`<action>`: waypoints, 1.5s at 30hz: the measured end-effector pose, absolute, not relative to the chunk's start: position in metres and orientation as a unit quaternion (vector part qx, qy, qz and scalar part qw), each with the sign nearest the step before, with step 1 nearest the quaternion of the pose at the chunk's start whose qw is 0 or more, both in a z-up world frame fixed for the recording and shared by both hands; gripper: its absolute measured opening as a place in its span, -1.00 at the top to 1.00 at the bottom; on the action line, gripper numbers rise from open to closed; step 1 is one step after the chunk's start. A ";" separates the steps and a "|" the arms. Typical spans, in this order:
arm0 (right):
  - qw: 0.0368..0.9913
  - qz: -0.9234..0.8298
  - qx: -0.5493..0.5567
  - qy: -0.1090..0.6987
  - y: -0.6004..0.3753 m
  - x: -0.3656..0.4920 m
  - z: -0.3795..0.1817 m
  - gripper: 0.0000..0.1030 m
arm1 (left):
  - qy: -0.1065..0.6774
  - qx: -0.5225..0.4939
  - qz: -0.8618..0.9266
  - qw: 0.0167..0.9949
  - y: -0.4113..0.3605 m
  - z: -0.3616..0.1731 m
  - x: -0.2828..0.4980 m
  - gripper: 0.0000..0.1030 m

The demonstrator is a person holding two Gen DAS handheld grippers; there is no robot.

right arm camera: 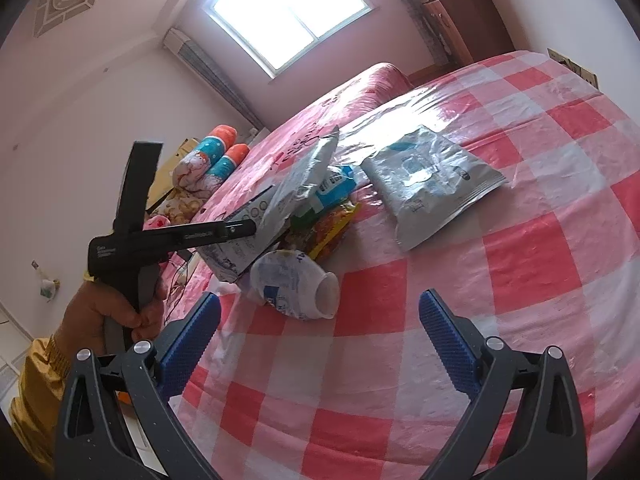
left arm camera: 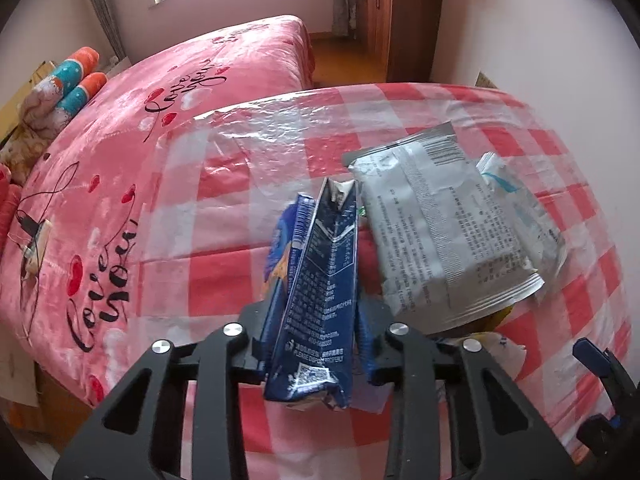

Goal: Collect trash
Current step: 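Grasp another blue milk carton from the pile with the left gripper, then close the right gripper on the grey wipes packet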

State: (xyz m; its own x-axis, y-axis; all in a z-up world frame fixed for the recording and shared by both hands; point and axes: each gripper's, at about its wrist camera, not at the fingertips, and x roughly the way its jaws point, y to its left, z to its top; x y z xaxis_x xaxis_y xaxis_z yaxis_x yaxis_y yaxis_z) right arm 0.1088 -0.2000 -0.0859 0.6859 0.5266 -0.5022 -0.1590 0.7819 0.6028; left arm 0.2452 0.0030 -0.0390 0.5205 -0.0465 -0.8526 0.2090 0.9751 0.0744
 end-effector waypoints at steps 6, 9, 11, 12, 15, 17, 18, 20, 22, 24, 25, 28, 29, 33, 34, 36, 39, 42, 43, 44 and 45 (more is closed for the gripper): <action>0.891 0.152 0.239 0.354 -0.217 0.115 -0.076 -0.90 | 0.468 0.070 -0.078 0.878 0.005 -0.039 0.227 0.41; 0.897 0.118 0.215 0.367 -0.229 0.125 -0.073 -0.90 | 0.462 0.060 -0.086 0.881 0.006 -0.038 0.213 0.41; 0.900 0.099 0.192 0.380 -0.234 0.135 -0.071 -0.90 | 0.459 0.049 -0.090 0.883 0.008 -0.037 0.203 0.41; 0.900 0.092 0.178 0.387 -0.235 0.140 -0.072 -0.90 | 0.457 0.041 -0.091 0.884 0.009 -0.037 0.198 0.41; 0.898 0.088 0.151 0.405 -0.238 0.158 -0.074 -0.90 | 0.453 0.017 -0.094 0.887 0.016 -0.036 0.186 0.41; 0.895 0.085 0.137 0.416 -0.237 0.170 -0.076 -0.90 | 0.448 0.002 -0.098 0.889 0.020 -0.035 0.177 0.41; 0.895 0.085 0.129 0.419 -0.237 0.176 -0.078 -0.90 | 0.447 -0.004 -0.099 0.889 0.022 -0.035 0.174 0.41; 0.894 0.093 0.105 0.424 -0.231 0.189 -0.080 -0.90 | 0.442 -0.022 -0.103 0.891 0.029 -0.033 0.166 0.41; 0.896 0.101 0.084 0.423 -0.223 0.199 -0.081 -0.90 | 0.439 -0.040 -0.105 0.892 0.036 -0.033 0.158 0.41; 0.898 0.107 0.062 0.422 -0.216 0.208 -0.081 -0.90 | 0.437 -0.052 -0.107 0.891 0.040 -0.033 0.153 0.41; 0.898 0.110 0.052 0.422 -0.213 0.213 -0.083 -0.90 | 0.437 -0.058 -0.108 0.891 0.042 -0.033 0.150 0.41; 0.896 0.108 0.032 0.430 -0.209 0.227 -0.088 -0.90 | 0.436 -0.069 -0.111 0.891 0.048 -0.033 0.141 0.41; 0.894 0.104 0.029 0.435 -0.208 0.232 -0.091 -0.90 | 0.436 -0.072 -0.112 0.890 0.049 -0.034 0.138 0.41; 0.890 0.103 0.024 0.444 -0.206 0.244 -0.098 -0.90 | 0.439 -0.085 -0.117 0.887 0.053 -0.039 0.131 0.41; 0.888 0.103 0.022 0.447 -0.205 0.247 -0.100 -0.90 | 0.439 -0.086 -0.118 0.887 0.053 -0.040 0.130 0.41; 0.887 0.102 0.021 0.449 -0.202 0.250 -0.102 -0.90 | 0.440 -0.085 -0.120 0.886 0.053 -0.042 0.127 0.41; 0.889 0.106 0.024 0.445 -0.202 0.254 -0.103 -0.90 | 0.446 -0.085 -0.123 0.882 0.053 -0.048 0.126 0.40; 0.891 0.105 0.012 0.442 -0.199 0.253 -0.104 -0.90 | 0.452 -0.081 -0.123 0.880 0.051 -0.054 0.127 0.40; 0.891 0.104 0.004 0.442 -0.198 0.254 -0.104 -0.89 | 0.454 -0.081 -0.122 0.879 0.050 -0.057 0.127 0.40; 0.892 0.102 -0.004 0.441 -0.196 0.253 -0.105 -0.87 | 0.455 -0.082 -0.121 0.878 0.050 -0.059 0.128 0.40; 0.892 0.102 -0.004 0.440 -0.195 0.250 -0.104 -0.84 | 0.456 -0.082 -0.120 0.878 0.049 -0.060 0.128 0.40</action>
